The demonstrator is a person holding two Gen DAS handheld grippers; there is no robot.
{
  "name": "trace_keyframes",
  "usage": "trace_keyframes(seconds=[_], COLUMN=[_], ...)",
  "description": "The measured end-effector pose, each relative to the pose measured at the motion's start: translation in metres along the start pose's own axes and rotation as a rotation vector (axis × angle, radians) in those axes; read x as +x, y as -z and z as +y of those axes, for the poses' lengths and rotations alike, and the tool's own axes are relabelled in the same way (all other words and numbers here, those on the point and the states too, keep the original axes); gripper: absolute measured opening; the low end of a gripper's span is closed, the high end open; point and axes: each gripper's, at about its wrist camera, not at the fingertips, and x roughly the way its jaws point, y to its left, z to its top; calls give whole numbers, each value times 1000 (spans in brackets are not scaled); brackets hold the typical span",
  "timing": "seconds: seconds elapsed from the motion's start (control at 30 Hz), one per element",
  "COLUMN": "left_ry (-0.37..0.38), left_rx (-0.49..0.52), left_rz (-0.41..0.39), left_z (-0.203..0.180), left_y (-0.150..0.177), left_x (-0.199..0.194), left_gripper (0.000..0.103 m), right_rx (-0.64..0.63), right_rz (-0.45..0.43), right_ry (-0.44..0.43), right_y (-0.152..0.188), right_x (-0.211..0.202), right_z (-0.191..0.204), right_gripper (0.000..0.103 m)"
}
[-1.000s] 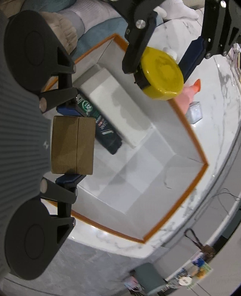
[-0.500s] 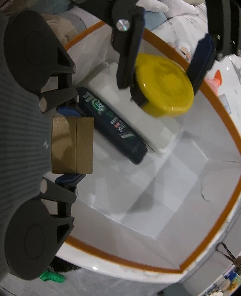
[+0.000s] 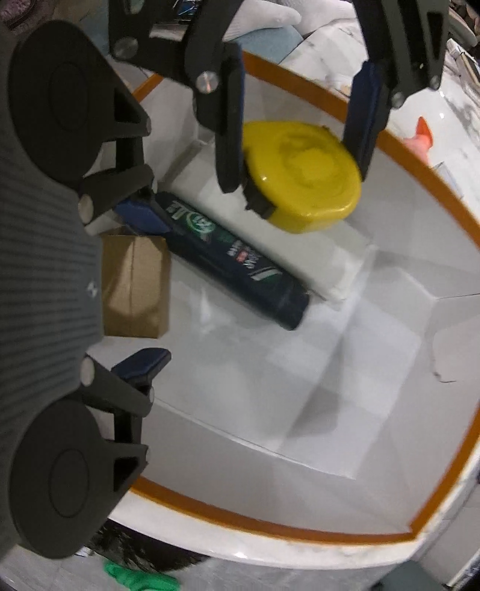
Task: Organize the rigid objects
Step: 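Carry the tape measure with the left gripper while the right gripper carries the brown box over the shoebox, then open the left gripper to drop the tape measure while the right gripper releases the brown box inside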
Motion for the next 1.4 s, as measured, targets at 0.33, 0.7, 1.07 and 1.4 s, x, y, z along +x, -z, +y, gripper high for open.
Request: trace_keyframes(seconds=[0.33,0.7,1.07,1.4], left_ry=[-1,-6,23,68], left_rx=[1,-11,10,38], left_rz=[7,9,15,25], left_z=[4,7,1,-6], left_y=[-1,0,-2,-7], left_x=[-2,0,5,15], left_gripper=[62,62,62,62], right_rx=[-41,-30,79,-195], right_rz=[-73,-64,54,-168], right_ry=[30,34,1,209], right_y=[1,-6,-2,6], right_x=[-14,-4,17,-21], right_z=[-5,-11,-22,7], right_gripper=[69,51,25,42])
